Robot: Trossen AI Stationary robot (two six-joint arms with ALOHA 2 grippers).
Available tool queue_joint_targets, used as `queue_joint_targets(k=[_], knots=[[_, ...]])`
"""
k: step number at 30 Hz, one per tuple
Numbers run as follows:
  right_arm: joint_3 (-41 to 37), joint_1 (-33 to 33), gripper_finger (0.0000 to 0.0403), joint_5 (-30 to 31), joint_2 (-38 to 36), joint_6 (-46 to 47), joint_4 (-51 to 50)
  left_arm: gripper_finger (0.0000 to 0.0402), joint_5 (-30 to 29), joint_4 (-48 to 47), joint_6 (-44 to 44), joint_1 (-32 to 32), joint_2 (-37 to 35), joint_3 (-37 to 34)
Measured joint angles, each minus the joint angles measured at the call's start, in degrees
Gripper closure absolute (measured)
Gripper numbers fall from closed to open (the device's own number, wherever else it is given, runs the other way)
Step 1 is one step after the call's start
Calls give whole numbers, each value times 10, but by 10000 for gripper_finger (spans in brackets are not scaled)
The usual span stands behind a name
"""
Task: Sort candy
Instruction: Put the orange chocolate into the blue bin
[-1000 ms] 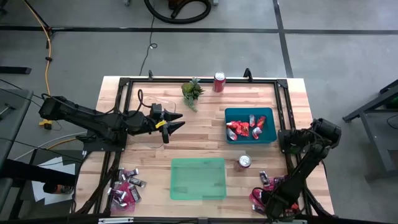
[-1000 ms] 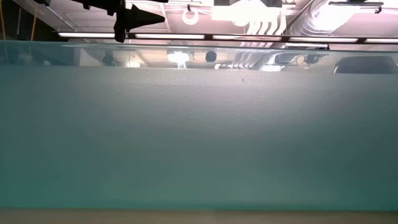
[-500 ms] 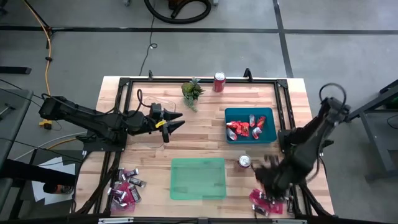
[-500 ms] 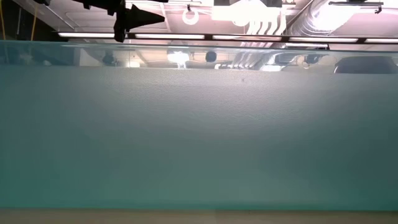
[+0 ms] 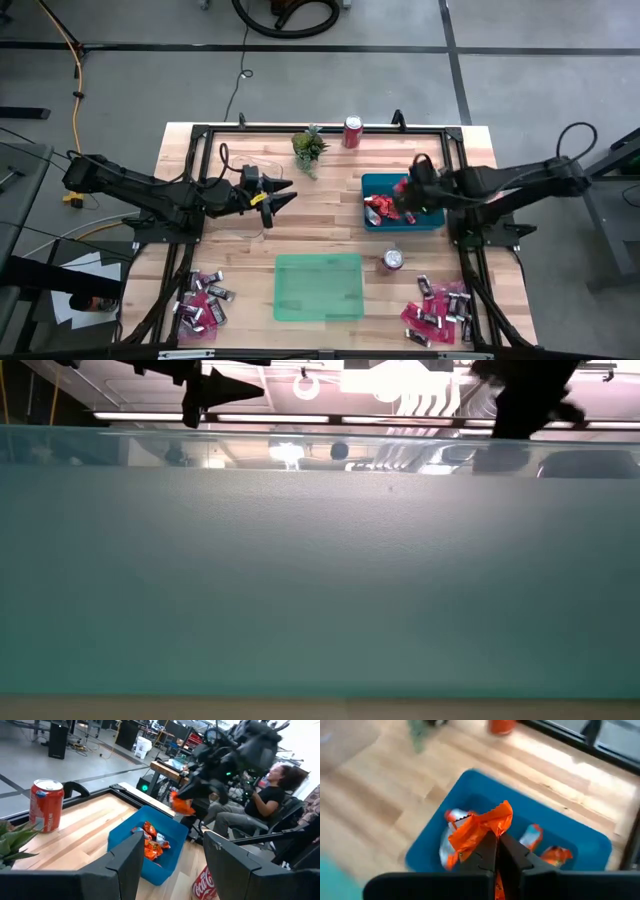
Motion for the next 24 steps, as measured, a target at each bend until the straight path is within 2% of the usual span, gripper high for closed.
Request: queue_joint_targets(k=[4,8,12,17,20,24], knots=[[-63,-85,402,-70,15,-49,134,211,-10,0,0,0,0,0],[-106,-123,403,-113,52,-73,205,211,-11,0,0,0,0,0],[-129,-140,403,-124,78,-44,201,211,-11,0,0,0,0,0],[-165,-142,403,-176,82,-33,165,211,-11,0,0,0,0,0],[-184,-141,403,-179,81,2,108,211,-11,-1,0,0,0,0],[-198,-141,403,-171,81,41,82,211,-18,-2,0,0,0,0]])
